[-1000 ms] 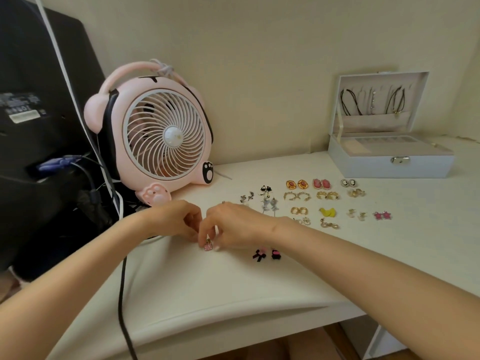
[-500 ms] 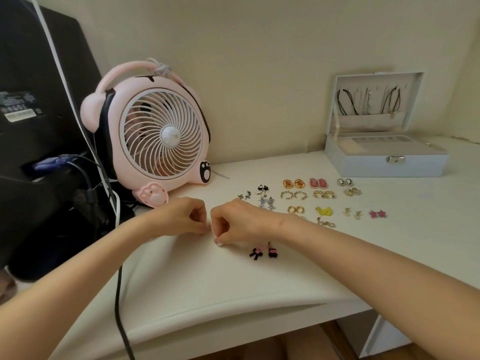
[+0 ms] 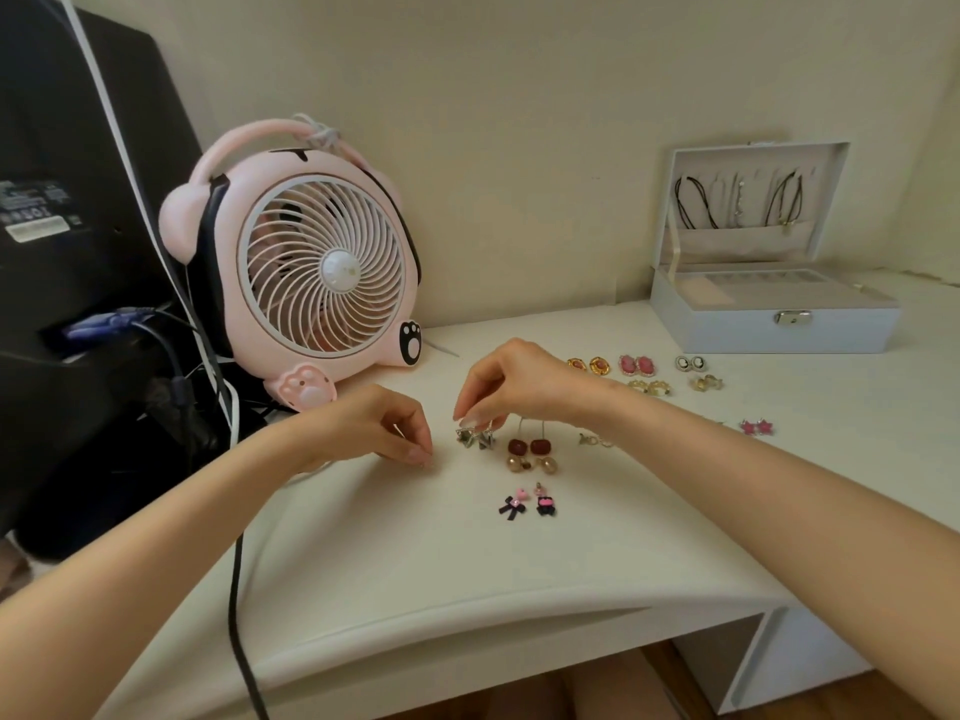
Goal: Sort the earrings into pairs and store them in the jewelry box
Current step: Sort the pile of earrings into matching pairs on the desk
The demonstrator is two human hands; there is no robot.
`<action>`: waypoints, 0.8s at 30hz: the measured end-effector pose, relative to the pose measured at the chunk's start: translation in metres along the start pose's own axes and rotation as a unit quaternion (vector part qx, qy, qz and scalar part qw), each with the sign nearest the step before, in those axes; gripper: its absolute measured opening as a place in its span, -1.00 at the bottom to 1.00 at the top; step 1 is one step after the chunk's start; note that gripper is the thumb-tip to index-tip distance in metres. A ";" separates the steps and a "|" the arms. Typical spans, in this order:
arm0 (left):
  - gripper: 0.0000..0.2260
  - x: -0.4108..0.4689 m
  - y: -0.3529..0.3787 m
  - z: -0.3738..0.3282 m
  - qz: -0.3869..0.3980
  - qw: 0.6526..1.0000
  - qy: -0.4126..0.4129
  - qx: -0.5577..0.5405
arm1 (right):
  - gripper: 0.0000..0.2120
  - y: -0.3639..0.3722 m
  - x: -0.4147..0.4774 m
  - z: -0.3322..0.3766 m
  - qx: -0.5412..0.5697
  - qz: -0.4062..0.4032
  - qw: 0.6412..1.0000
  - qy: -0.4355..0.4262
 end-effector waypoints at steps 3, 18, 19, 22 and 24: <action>-0.92 0.005 0.002 -0.006 0.015 0.998 0.011 0.056 | -0.89 -0.003 -0.003 -0.003 -0.014 -0.001 1.000 0.003; -0.89 0.021 0.019 -0.016 -0.001 0.984 0.042 0.173 | -0.82 0.027 -0.009 0.000 -0.174 0.077 0.982 -0.012; -0.89 0.021 0.020 -0.014 -0.002 0.984 0.040 0.171 | -0.84 0.028 -0.009 0.000 -0.179 0.070 0.981 -0.013; -0.89 0.021 0.022 -0.013 -0.007 0.985 0.042 0.166 | -0.91 0.029 -0.007 0.000 -0.194 0.036 0.980 -0.013; -0.90 0.021 0.023 -0.012 -0.017 0.985 0.043 0.166 | -0.89 0.028 -0.007 0.000 -0.204 0.018 0.979 -0.015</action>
Point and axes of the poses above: each hand's wrist, its own x-axis towards the middle knuckle, its own y-axis out of the palm, z = x × y, the point moved 3 cm from there along x, towards the middle knuckle, and after that the axes turned 3 degrees about -z, right-handed, at the moved point
